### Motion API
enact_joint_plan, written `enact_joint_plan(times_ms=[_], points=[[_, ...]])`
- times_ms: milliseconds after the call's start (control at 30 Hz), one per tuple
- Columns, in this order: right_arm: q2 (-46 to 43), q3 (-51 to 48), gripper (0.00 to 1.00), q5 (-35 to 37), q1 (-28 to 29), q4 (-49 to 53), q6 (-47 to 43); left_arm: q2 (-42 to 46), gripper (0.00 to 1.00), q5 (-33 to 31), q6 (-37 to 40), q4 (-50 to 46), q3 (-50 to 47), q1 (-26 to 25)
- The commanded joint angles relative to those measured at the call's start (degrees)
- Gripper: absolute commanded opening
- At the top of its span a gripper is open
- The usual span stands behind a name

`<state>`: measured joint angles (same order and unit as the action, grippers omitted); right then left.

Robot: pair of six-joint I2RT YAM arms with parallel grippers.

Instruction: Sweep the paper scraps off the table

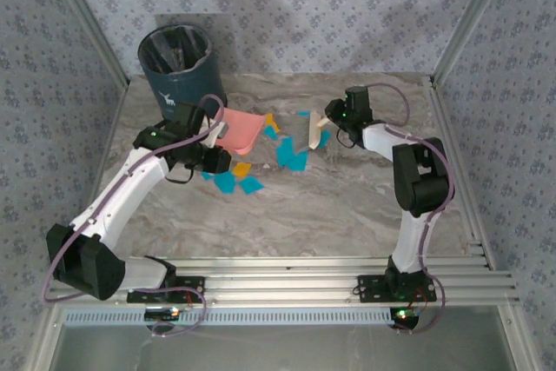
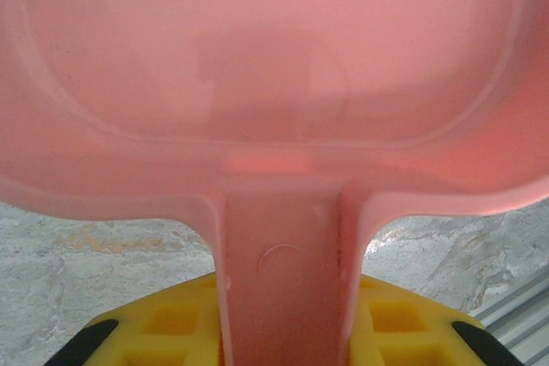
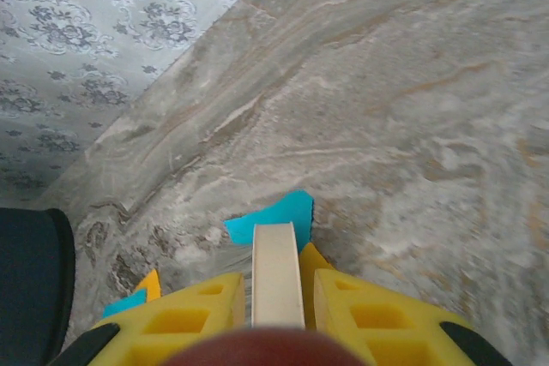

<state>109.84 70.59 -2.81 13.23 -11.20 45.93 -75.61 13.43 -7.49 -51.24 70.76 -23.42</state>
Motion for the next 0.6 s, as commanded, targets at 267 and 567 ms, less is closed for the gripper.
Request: enact_joint_plan(times_ms=[267,567], points=[[-12.3,-11.8,0.0,8.9,-0.1,6.7,-7.2,-1.4,0.0,-1.1,1.0,-0.8,-0.3,-2.5],[-19.8,-15.2,0.0,14.3,2.5,11.0,-11.9,-2.9,0.0,-2.7,1.8,-1.4,0.2,-5.0]])
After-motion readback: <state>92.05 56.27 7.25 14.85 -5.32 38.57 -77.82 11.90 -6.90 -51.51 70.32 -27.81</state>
